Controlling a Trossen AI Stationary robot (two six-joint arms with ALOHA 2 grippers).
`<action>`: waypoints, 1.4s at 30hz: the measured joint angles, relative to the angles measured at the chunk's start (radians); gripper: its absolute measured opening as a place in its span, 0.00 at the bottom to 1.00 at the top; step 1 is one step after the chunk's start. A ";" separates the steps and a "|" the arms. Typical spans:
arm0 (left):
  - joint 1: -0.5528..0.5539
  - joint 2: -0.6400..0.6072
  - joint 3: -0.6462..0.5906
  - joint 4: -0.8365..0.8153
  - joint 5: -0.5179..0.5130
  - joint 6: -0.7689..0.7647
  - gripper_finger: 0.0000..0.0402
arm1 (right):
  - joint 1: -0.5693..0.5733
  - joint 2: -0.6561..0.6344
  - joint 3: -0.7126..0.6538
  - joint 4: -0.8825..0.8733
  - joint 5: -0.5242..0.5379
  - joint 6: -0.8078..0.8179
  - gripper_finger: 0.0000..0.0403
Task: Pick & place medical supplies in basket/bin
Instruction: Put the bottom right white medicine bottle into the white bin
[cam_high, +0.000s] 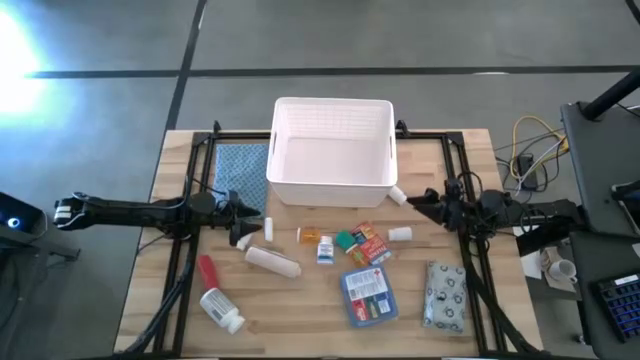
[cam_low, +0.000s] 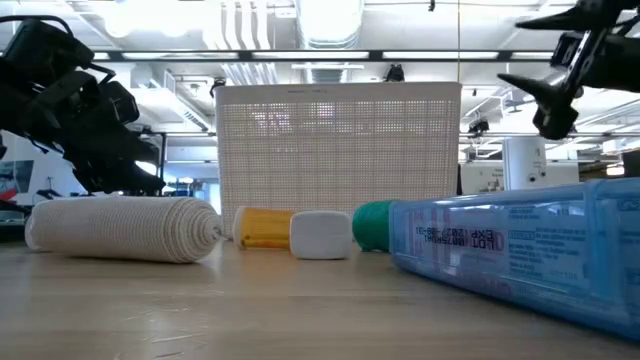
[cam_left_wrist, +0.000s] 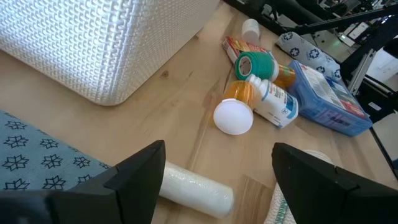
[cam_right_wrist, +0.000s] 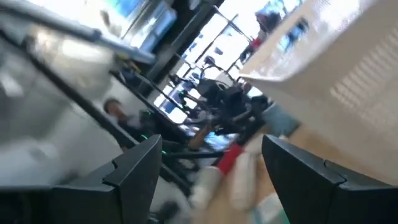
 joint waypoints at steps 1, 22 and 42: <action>0.000 0.000 0.000 0.000 0.000 0.000 0.68 | 0.000 0.004 0.000 -0.012 0.012 0.054 0.66; 0.001 0.009 0.000 0.021 -0.082 0.343 0.68 | 0.044 0.056 0.000 -0.096 -0.343 0.569 0.66; 0.000 0.032 -0.001 0.086 -0.048 -0.531 0.68 | 0.197 0.477 0.090 0.356 -0.352 0.722 0.57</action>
